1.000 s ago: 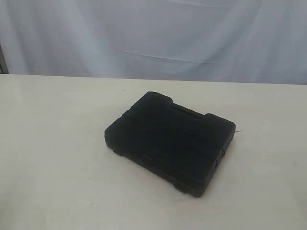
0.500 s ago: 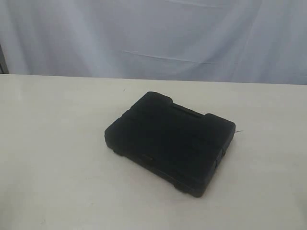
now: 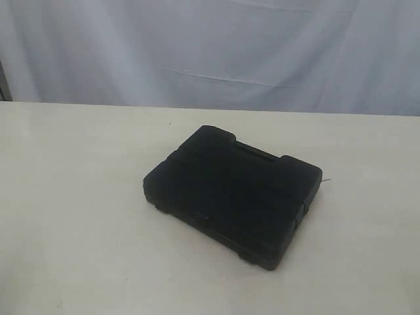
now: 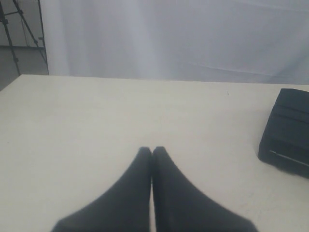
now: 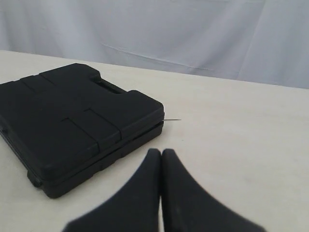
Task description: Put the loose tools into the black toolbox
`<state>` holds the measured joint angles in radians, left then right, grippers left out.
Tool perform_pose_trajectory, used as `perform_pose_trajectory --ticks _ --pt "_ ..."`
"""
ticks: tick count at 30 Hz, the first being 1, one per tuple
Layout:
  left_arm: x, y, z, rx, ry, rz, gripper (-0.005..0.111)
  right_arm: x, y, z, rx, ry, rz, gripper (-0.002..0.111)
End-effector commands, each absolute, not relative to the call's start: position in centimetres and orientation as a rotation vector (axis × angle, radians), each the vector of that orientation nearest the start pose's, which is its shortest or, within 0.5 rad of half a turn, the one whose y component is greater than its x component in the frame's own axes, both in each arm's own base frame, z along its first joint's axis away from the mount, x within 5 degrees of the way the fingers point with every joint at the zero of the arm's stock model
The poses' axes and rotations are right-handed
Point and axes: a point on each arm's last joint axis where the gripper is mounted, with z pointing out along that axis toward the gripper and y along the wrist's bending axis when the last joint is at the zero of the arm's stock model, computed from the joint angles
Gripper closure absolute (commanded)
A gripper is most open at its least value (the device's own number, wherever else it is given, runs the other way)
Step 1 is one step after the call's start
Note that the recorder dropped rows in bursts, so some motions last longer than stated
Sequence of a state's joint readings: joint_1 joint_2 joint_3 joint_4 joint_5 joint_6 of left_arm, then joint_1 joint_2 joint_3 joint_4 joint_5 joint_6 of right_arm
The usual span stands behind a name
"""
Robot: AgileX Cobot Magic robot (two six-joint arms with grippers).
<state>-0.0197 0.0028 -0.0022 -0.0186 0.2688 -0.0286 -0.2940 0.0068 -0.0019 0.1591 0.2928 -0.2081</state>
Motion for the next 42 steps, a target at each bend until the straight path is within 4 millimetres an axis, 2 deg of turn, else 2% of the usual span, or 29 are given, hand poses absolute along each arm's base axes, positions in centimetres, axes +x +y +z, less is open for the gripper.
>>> perform_pose_trajectory --ticks 1,42 --pt "5.49 -0.17 18.88 -0.019 1.753 -0.056 0.107 5.3 -1.17 18.5 0.18 1.792 -0.212 0.109" --pt "5.49 -0.17 18.88 -0.021 1.753 -0.057 0.107 5.28 -1.2 18.46 0.194 1.794 -0.21 0.109"
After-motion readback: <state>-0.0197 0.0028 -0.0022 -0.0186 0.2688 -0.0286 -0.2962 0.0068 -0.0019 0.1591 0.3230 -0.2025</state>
